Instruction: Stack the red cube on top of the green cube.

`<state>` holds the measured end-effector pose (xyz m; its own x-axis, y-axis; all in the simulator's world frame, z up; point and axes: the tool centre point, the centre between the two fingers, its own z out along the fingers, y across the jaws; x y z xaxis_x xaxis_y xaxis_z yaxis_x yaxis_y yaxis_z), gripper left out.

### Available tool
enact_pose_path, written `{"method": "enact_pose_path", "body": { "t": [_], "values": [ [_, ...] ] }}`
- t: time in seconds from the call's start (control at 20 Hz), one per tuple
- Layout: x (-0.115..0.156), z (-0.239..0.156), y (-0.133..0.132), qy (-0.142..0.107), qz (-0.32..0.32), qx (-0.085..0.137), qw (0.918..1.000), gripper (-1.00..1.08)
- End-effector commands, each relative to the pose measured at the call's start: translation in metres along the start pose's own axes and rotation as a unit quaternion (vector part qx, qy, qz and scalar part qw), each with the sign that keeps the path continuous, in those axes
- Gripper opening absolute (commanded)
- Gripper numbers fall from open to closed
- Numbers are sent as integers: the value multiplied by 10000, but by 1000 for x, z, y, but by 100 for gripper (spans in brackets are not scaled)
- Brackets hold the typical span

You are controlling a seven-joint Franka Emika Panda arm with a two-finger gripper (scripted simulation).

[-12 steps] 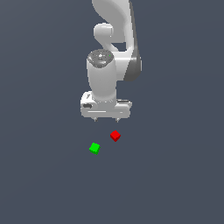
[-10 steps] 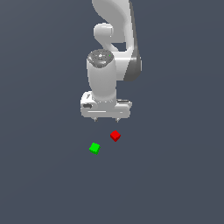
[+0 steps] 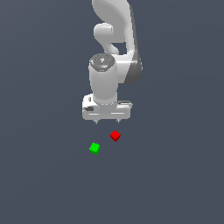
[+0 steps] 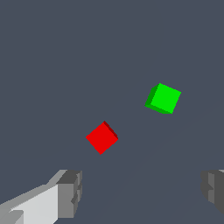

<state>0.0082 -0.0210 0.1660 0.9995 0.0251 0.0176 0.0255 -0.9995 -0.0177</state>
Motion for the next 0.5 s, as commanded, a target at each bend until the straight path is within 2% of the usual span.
{"method": "enact_pose_path", "body": {
  "t": [0.0,0.25,0.45],
  "values": [
    [1,6,-2,-8,-203,-1,9998,100],
    [3,22,-9,-26,-788,-7,9969,100],
    [4,39,-15,-46,-1406,-14,9901,100]
  ]
}}
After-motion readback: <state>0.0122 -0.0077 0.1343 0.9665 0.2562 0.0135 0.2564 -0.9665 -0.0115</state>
